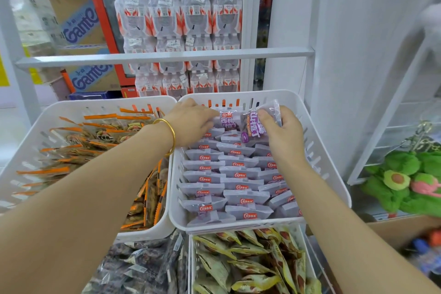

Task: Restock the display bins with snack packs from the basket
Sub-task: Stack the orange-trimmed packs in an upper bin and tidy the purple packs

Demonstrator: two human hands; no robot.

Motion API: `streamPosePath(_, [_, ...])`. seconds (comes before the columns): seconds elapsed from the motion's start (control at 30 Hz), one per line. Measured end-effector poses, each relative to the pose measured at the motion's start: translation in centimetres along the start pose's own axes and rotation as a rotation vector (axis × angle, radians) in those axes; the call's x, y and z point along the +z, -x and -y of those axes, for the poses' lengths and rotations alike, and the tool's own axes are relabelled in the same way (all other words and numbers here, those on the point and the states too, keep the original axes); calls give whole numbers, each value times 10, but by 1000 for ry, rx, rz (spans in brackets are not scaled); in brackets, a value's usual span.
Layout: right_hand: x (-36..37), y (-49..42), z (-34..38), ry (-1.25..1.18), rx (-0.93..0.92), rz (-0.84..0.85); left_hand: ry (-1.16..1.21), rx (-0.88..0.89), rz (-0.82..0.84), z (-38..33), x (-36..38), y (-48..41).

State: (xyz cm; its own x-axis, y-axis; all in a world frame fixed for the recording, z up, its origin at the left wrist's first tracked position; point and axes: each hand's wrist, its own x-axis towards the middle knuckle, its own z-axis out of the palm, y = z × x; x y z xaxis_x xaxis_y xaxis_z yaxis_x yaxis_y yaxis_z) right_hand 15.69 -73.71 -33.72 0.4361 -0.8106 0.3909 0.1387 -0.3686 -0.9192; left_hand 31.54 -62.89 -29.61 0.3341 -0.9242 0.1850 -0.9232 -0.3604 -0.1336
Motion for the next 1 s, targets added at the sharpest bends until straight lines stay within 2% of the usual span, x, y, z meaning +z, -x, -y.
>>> streamPosePath(0.4, [-2, 3, 0, 2, 49, -22, -226, -127, 161, -16, -13, -16])
streamPosePath(0.47, [-2, 3, 1, 1, 62, -29, -276, -125, 147, -24, -6, -20])
streamPosePath(0.53, [-4, 4, 1, -5, 76, -44, -229, -156, 120, -28, -2, -19])
streamPosePath(0.63, [-7, 5, 1, -12, 79, -64, -184, -217, -10, -35, 2, -10])
streamPosePath(0.7, [-10, 6, 1, -8, 77, -80, -175, -209, -32, -42, 8, -4])
streamPosePath(0.9, [-15, 12, 1, -12, 98, -116, 64, -329, 223, -38, 27, 0])
streamPosePath(1.0, [-16, 13, 1, -18, 102, -137, 91, -321, 275, -40, 28, -4])
